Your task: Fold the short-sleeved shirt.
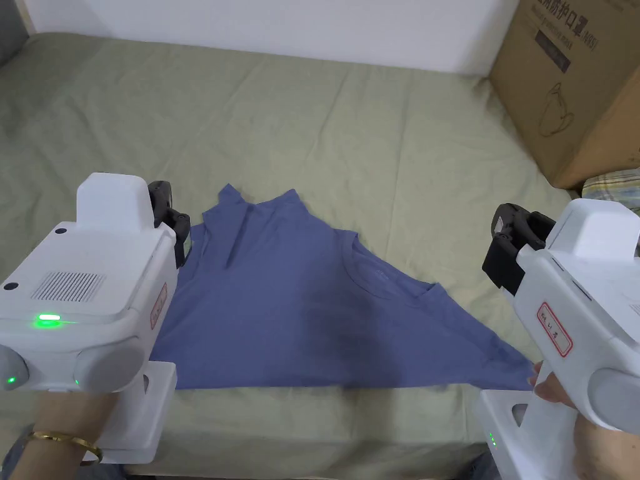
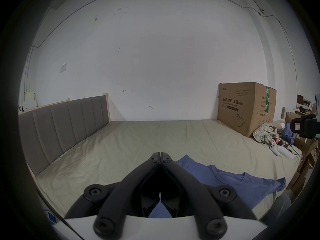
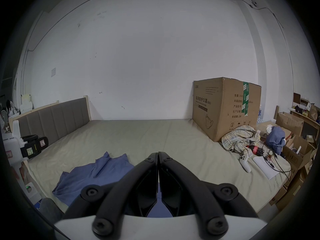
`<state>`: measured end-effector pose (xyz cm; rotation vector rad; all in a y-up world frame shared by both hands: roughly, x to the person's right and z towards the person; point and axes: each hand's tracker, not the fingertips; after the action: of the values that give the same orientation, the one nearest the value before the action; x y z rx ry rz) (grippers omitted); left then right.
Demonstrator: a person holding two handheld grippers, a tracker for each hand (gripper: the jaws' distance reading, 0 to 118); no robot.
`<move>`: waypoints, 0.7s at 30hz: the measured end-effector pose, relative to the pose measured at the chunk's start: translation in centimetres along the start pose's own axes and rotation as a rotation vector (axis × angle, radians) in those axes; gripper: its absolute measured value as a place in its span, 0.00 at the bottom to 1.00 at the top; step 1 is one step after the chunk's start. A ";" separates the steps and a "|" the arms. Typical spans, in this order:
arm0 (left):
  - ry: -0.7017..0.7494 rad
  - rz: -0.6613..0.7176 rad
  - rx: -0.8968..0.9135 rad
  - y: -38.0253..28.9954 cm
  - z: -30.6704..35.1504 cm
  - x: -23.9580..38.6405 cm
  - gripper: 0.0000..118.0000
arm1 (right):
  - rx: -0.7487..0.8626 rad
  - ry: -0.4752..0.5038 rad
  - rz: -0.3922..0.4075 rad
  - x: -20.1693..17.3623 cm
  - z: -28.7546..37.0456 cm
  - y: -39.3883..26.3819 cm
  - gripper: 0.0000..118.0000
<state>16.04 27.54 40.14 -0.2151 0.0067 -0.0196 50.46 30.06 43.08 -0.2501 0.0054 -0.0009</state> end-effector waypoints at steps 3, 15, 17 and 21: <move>0.001 0.001 -0.006 0.0 -0.1 0.0 0.00 | 0.000 0.002 0.000 0.1 0.0 -0.1 0.00; -0.015 0.019 -0.036 0.6 -0.6 -0.8 0.00 | -0.006 0.007 0.010 0.1 -0.1 -0.1 0.00; -0.026 0.051 -0.078 1.1 -1.1 -1.5 0.00 | -0.007 0.009 0.016 0.1 -0.2 0.0 0.00; 0.034 0.139 -0.143 1.9 -2.6 -3.7 0.21 | -0.003 0.014 0.024 -0.2 -0.1 0.2 0.00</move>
<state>12.35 28.95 37.21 -0.3567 0.0569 0.1160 50.21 30.22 42.98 -0.2525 0.0226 0.0215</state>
